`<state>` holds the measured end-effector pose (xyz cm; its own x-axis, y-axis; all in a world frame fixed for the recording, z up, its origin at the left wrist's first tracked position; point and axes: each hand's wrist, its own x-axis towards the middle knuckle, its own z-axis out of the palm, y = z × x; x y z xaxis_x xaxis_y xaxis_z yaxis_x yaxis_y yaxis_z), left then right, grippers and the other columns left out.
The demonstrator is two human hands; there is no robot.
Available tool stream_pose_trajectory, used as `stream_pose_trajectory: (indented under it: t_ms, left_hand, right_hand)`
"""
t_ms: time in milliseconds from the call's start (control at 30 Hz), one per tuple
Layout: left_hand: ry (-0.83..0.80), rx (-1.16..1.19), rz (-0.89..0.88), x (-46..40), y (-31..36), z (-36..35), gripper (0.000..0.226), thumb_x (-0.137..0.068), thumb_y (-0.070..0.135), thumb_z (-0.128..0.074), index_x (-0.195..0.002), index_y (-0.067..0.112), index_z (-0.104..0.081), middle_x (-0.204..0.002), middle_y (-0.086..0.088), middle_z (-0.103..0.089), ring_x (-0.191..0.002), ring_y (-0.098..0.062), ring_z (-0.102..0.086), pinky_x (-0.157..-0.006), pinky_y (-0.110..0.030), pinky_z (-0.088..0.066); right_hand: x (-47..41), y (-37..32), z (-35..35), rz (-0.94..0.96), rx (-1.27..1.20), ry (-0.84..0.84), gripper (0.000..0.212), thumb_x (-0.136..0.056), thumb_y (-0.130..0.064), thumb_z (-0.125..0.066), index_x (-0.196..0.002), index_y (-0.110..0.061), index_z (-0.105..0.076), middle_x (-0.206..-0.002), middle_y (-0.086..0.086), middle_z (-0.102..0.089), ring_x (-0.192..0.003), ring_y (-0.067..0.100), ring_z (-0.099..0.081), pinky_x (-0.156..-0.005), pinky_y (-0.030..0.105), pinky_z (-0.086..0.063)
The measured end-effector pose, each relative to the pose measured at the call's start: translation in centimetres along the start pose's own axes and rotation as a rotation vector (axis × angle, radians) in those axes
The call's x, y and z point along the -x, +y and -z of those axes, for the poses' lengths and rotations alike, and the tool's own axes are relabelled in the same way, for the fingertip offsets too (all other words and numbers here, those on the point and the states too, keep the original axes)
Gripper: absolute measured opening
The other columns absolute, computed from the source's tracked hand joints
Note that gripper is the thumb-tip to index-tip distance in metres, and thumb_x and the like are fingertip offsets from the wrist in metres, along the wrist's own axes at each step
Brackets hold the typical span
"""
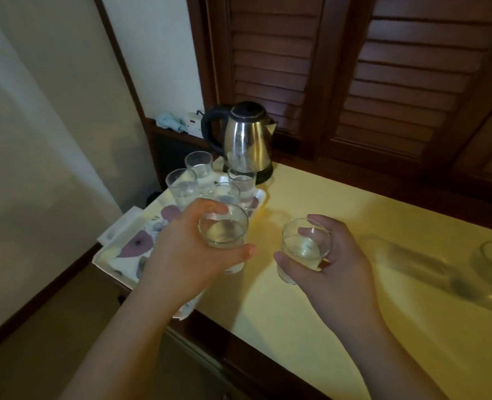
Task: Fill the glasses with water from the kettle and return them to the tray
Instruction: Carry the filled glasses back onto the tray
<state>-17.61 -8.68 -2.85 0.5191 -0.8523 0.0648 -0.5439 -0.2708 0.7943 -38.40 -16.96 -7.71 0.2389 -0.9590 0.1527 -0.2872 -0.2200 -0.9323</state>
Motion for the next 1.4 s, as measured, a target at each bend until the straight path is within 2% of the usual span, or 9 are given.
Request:
stream_pose_trajectory:
  t_ms: [167, 300, 400, 500, 633, 833, 967, 1233, 1400]
  left_hand:
    - [0.035, -0.019, 0.023, -2.3, -4.1, 3.5, 0.063, -0.058, 0.059, -0.095, -0.11, 0.047, -0.061, -0.11, 0.025, -0.066, -0.101, 0.005, -0.063, -0.08, -0.03, -0.057]
    - [0.046, -0.045, 0.032, -4.2, -7.0, 5.2, 0.068, -0.061, 0.059, -0.093, -0.117, 0.045, -0.058, -0.112, 0.023, -0.065, -0.103, 0.001, -0.062, -0.078, -0.028, -0.055]
    - [0.036, -0.059, 0.033, -5.7, -8.7, 5.9, 0.069, -0.062, 0.06, -0.092, -0.119, 0.046, -0.056, -0.111, 0.025, -0.063, -0.105, -0.001, -0.061, -0.083, -0.033, -0.056]
    - [0.04, -0.067, 0.042, -6.9, -10.1, 6.2, 0.067, -0.065, 0.058, -0.093, -0.119, 0.045, -0.056, -0.107, 0.028, -0.06, -0.101, 0.001, -0.06, -0.081, -0.03, -0.055]
    - [0.026, -0.073, 0.053, -8.5, -11.7, 6.2, 0.07, -0.064, 0.061, -0.092, -0.121, 0.044, -0.054, -0.1, 0.031, -0.057, -0.092, 0.01, -0.055, -0.069, -0.018, -0.046]
    - [-0.012, -0.046, 0.065, -10.1, -13.3, 6.0, 0.074, -0.064, 0.061, -0.09, -0.124, 0.043, -0.051, -0.104, 0.027, -0.059, -0.098, 0.0, -0.06, -0.077, -0.025, -0.053]
    - [-0.044, -0.004, 0.067, -10.6, -13.5, 5.7, 0.078, -0.059, 0.071, -0.085, -0.122, 0.039, -0.053, -0.106, 0.023, -0.062, -0.095, 0.006, -0.057, -0.07, -0.017, -0.045]
    - [-0.022, 0.006, 0.063, -10.9, -14.4, 5.3, 0.064, -0.069, 0.05, -0.093, -0.119, 0.037, -0.055, -0.101, 0.021, -0.063, -0.088, 0.007, -0.058, -0.066, -0.015, -0.044]
    - [-0.015, 0.0, 0.068, -11.1, -14.6, 5.3, 0.067, -0.069, 0.047, -0.094, -0.121, 0.037, -0.053, -0.099, 0.029, -0.055, -0.083, 0.019, -0.054, -0.058, -0.005, -0.041]
  right_hand:
    - [0.1, -1.4, -5.5, 0.025, -0.006, -0.099, 0.07, -0.068, -0.044, -0.097, -0.127, -0.052, -0.058, -0.118, -0.031, -0.07, -0.105, 0.003, -0.069, -0.092, 0.035, -0.059]
    - [0.3, -2.5, -9.2, 0.055, 0.007, -0.147, 0.07, -0.069, -0.046, -0.096, -0.127, -0.05, -0.058, -0.114, -0.031, -0.07, -0.102, -0.004, -0.068, -0.08, 0.015, -0.055]
    - [0.1, -2.8, -11.6, 0.042, -0.007, -0.164, 0.068, -0.071, -0.04, -0.097, -0.126, -0.05, -0.058, -0.113, -0.032, -0.07, -0.101, -0.005, -0.068, -0.077, 0.01, -0.053]
    - [-0.3, -3.0, -13.6, 0.029, -0.006, -0.16, 0.069, -0.071, -0.04, -0.097, -0.127, -0.048, -0.058, -0.112, -0.035, -0.067, -0.101, -0.008, -0.066, -0.077, 0.006, -0.05]
    - [-1.0, -2.7, -15.7, 0.016, 0.007, -0.143, 0.071, -0.071, -0.042, -0.096, -0.129, -0.048, -0.057, -0.114, -0.036, -0.066, -0.102, -0.006, -0.067, -0.079, 0.009, -0.052]
    - [-1.7, -1.5, -17.5, -0.032, 0.004, -0.087, 0.072, -0.072, -0.043, -0.097, -0.131, -0.047, -0.056, -0.116, -0.022, -0.072, -0.104, 0.0, -0.07, -0.088, 0.026, -0.06]
    - [-1.7, -1.0, -18.0, -0.05, 0.01, -0.066, 0.069, -0.073, -0.044, -0.095, -0.13, -0.048, -0.056, -0.114, -0.019, -0.072, -0.1, 0.003, -0.071, -0.084, 0.034, -0.063]
    - [-1.7, -0.7, -18.4, -0.039, 0.063, -0.041, 0.069, -0.076, -0.048, -0.093, -0.133, -0.047, -0.054, -0.115, -0.021, -0.071, -0.101, -0.003, -0.069, -0.08, 0.021, -0.059]
    - [-1.7, -0.7, -18.6, -0.045, 0.064, -0.049, 0.069, -0.078, -0.047, -0.091, -0.132, -0.047, -0.048, -0.114, -0.017, -0.07, -0.099, 0.001, -0.07, -0.079, 0.026, -0.06]
